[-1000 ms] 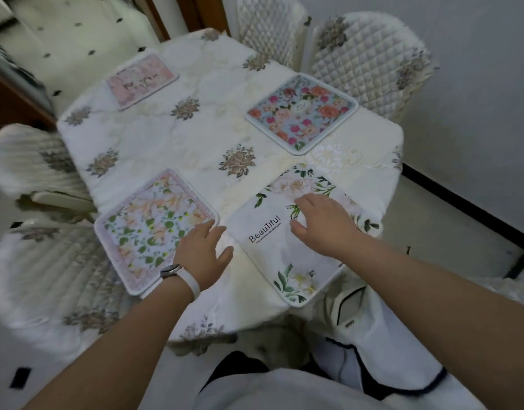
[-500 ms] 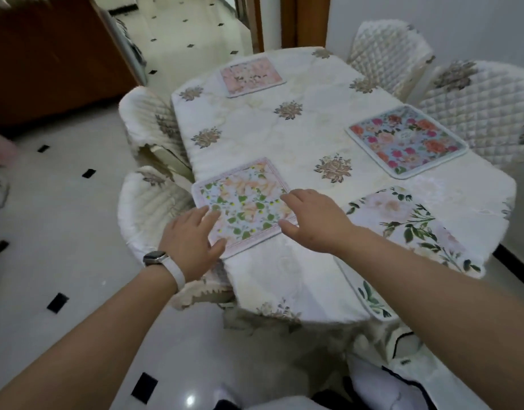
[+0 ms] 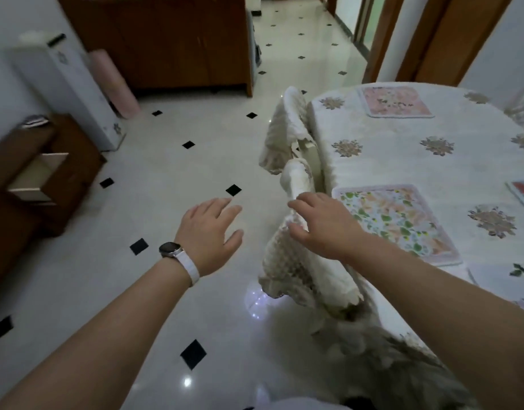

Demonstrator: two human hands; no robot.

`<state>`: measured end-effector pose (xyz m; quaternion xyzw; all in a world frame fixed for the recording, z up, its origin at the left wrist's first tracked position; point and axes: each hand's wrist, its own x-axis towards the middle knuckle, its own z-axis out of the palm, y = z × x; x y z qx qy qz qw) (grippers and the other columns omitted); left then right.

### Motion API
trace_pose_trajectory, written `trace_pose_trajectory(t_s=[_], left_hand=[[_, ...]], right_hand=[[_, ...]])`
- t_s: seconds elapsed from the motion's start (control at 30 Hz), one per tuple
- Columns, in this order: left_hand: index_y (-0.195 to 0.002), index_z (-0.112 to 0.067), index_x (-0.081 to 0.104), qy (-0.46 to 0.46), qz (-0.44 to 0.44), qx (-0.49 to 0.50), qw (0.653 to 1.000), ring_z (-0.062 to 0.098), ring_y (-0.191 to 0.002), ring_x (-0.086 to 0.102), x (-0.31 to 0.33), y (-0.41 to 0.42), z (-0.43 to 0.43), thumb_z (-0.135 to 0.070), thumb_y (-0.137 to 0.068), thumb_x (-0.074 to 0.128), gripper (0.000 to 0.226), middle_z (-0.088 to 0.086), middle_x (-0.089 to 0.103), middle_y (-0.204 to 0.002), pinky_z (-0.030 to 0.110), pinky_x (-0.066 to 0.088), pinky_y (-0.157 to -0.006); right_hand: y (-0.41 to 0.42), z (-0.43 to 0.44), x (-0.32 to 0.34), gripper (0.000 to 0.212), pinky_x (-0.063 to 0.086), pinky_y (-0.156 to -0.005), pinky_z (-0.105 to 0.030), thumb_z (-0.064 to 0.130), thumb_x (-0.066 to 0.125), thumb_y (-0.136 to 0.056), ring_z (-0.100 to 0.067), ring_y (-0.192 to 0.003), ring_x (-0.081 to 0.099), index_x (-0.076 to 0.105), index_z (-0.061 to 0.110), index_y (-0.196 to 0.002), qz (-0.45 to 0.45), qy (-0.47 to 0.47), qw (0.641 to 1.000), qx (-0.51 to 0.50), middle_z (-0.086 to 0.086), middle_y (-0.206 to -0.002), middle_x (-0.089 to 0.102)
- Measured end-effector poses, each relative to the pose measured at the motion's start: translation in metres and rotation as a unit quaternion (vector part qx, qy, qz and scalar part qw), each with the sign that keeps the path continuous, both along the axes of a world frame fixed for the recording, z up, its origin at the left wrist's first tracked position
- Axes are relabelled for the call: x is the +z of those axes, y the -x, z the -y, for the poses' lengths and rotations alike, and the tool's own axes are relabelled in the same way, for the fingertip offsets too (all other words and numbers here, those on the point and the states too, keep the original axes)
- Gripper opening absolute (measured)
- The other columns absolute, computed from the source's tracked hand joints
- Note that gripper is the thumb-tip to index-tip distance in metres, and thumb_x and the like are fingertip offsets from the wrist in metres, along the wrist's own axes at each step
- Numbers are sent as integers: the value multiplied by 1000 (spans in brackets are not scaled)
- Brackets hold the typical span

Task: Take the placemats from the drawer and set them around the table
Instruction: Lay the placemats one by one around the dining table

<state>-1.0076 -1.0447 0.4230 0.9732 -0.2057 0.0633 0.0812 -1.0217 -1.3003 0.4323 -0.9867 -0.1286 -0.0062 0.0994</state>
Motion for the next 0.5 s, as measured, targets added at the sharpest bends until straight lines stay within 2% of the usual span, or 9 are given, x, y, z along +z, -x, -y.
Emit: trace_pose_trajectory(t_s=[0.23, 0.5], left_hand=[[-123, -21, 63, 30, -16, 68, 997, 29, -120, 55, -4, -7, -78, -50, -83, 41, 54, 6, 60, -130, 46, 42, -96], [-122, -21, 63, 20, -20, 104, 994, 28, -119, 55, -24, -60, -114, -49, -86, 39, 52, 5, 60, -130, 45, 43, -95]], right_hand=[[-47, -69, 4, 52, 39, -101, -38, 48, 46, -95, -25, -125, 47, 49, 22, -139, 5, 6, 998, 55, -1, -139, 51], [-141, -85, -27, 55, 40, -102, -42, 53, 41, -96, -26, -126, 46, 48, 22, -141, -39, 33, 996, 67, -3, -140, 50]])
